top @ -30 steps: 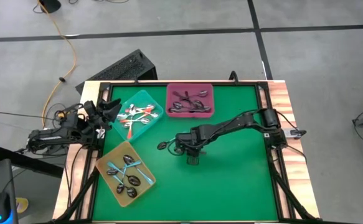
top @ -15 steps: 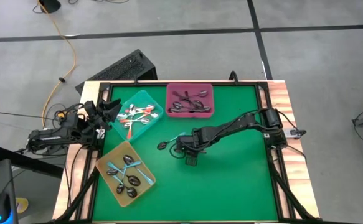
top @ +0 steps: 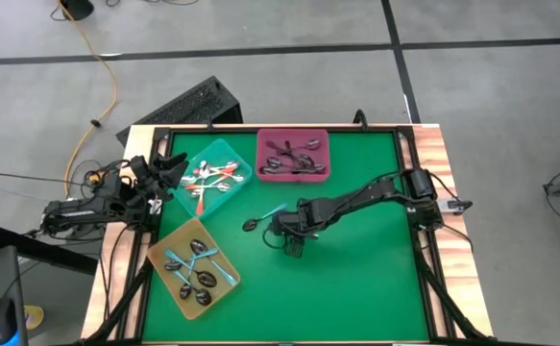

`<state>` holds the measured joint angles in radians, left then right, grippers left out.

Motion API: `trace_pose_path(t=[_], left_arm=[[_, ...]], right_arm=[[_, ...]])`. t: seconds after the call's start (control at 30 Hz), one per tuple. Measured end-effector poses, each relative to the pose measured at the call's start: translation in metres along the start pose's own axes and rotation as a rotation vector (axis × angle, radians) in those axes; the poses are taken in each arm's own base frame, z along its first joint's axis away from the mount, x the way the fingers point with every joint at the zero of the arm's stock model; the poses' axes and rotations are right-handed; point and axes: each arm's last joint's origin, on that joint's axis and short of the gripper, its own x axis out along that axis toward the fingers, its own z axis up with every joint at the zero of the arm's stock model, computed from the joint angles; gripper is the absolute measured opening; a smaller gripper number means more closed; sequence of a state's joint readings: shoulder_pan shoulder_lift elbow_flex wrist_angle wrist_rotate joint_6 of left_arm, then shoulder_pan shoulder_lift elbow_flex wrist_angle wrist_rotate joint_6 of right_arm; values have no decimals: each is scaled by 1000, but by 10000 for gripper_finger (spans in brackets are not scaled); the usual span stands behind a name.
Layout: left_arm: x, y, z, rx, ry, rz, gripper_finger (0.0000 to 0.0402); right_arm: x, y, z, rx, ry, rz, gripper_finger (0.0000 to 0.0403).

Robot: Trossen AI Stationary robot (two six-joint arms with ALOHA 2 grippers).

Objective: Sort silverware by color (type)
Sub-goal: Put the black spoon into the pink bin

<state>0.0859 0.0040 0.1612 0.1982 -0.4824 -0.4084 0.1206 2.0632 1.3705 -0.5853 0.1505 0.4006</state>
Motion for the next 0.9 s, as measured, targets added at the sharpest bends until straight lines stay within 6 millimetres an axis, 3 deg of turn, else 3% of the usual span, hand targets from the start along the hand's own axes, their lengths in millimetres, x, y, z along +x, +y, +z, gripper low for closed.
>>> trace_pose_path(t=[0.23,0.9], left_arm=[[0,0,0,-25,-1,0,219],[0,0,0,-74,-4,14,219]], right_arm=[[-7,10,4,4,-10,14,5],[-69,5,61,-117,-96,47,2]])
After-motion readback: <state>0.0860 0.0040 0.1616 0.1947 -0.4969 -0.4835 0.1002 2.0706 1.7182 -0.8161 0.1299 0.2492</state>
